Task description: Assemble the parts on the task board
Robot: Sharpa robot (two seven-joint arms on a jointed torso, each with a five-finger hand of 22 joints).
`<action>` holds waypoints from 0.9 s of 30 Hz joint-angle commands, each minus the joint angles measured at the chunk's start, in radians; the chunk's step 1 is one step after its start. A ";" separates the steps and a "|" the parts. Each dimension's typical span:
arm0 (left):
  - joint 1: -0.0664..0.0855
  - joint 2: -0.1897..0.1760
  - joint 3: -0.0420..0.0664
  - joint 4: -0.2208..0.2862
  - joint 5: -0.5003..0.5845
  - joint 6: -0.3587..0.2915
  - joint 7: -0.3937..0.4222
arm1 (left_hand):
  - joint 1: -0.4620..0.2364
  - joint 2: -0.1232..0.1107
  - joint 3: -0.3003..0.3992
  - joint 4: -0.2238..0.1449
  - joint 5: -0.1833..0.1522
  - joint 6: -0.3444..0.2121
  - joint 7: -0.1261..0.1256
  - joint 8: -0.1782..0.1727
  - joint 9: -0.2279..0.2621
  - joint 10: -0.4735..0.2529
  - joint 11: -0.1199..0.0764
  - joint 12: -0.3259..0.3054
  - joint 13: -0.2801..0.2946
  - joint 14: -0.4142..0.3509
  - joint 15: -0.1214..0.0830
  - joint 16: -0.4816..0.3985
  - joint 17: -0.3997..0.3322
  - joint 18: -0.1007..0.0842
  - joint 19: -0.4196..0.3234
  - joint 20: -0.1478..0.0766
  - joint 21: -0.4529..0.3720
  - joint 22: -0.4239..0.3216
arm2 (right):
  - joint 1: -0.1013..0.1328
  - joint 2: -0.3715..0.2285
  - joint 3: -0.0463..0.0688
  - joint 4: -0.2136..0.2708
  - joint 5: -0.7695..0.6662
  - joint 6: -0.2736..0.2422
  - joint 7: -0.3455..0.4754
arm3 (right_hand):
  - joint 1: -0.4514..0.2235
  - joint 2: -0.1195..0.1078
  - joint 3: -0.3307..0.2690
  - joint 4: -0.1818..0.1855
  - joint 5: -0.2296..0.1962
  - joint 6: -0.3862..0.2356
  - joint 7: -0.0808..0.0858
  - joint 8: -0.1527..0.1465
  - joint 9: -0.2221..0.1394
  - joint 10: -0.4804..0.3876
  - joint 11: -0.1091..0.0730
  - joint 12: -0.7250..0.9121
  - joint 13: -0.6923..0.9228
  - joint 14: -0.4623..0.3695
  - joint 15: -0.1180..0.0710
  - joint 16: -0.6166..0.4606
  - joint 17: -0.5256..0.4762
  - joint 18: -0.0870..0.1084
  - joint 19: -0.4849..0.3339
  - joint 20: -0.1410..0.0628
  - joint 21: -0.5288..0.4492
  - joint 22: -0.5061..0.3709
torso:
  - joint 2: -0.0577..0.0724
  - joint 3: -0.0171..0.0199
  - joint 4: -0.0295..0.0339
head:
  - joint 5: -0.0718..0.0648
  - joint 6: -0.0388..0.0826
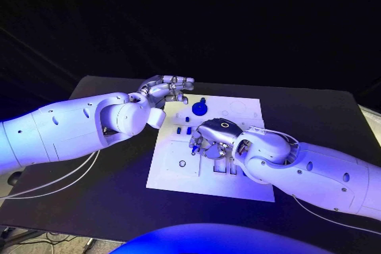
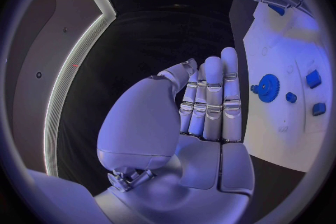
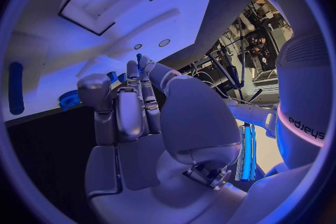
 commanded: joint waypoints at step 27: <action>0.000 0.002 0.001 -0.001 -0.007 0.023 0.006 | 0.001 0.007 -0.008 -0.002 0.001 -0.008 -0.002 0.005 -0.001 -0.007 -0.001 0.005 0.002 -0.007 0.002 -0.007 -0.003 0.019 -0.002 0.008 -0.007 -0.003 | -0.005 0.019 -0.002 -0.026 -0.019 0.056 -0.026 | 0.000 0.013 0.004 -0.003 0.003 -0.001 0.006 0.002 0.001 0.001 -0.001 -0.005 0.001 0.042 0.009 -0.002 0.001 0.012 0.002 0.005 -0.003 0.002 | 0.000 -0.0005 0.0005 | 0.005 -0.016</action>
